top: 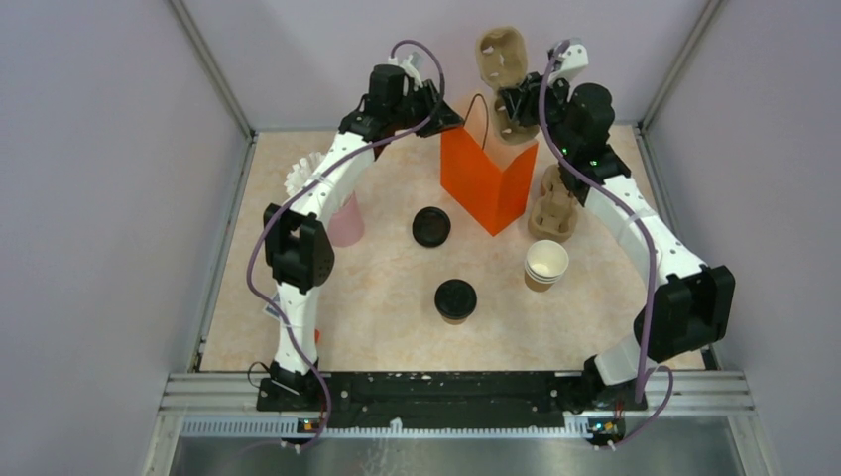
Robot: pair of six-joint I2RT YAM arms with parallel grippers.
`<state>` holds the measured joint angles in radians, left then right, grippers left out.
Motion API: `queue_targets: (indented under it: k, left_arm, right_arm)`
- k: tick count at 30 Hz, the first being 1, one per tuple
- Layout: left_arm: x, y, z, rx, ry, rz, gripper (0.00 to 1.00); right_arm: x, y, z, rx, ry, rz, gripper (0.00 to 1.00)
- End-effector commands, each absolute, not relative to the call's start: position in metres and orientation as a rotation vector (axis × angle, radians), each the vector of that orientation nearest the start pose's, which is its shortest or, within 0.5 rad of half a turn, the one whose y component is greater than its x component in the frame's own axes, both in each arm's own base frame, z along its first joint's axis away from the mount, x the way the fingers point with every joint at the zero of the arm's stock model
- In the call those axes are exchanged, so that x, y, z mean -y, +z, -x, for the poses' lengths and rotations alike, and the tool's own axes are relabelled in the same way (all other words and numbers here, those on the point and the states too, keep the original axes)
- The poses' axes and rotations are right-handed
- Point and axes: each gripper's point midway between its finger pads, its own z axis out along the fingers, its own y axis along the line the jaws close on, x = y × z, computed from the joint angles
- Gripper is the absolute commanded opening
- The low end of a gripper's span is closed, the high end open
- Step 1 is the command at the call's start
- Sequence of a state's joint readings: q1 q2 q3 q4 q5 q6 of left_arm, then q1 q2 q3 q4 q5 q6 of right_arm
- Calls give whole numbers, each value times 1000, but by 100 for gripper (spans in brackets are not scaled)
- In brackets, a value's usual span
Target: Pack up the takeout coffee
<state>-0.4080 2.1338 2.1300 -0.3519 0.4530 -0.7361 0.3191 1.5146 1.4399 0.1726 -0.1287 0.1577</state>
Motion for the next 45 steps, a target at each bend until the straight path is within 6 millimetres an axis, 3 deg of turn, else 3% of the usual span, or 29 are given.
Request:
queue_targets:
  k: [1, 7, 11, 16, 27, 34, 45]
  left_arm:
    - [323, 327, -504, -1989, -1158, -44, 37]
    - [317, 334, -505, -1967, -1167, -37, 39]
    - [313, 350, -502, -1931, -1213, -29, 49]
    - [304, 362, -498, -1912, -1193, -14, 54]
    - [281, 348, -504, -1945, -1106, 14, 59]
    - [278, 343, -504, -1953, -1089, 12, 59]
    - [277, 337, -510, -1968, -1104, 44, 60]
  right_arm:
    - [-194, 425, -466, -1406, 468, 319, 22]
    - [-193, 404, -470, -1436, 421, 358, 23]
    - [-196, 391, -473, -1458, 444, 355, 23]
    - [-195, 371, -471, -1506, 415, 392, 23]
    - [-197, 336, -464, -1657, 370, 515, 23]
    - [-198, 311, -476, -1741, 336, 536, 23]
    - [-211, 306, -490, -1794, 341, 532, 23]
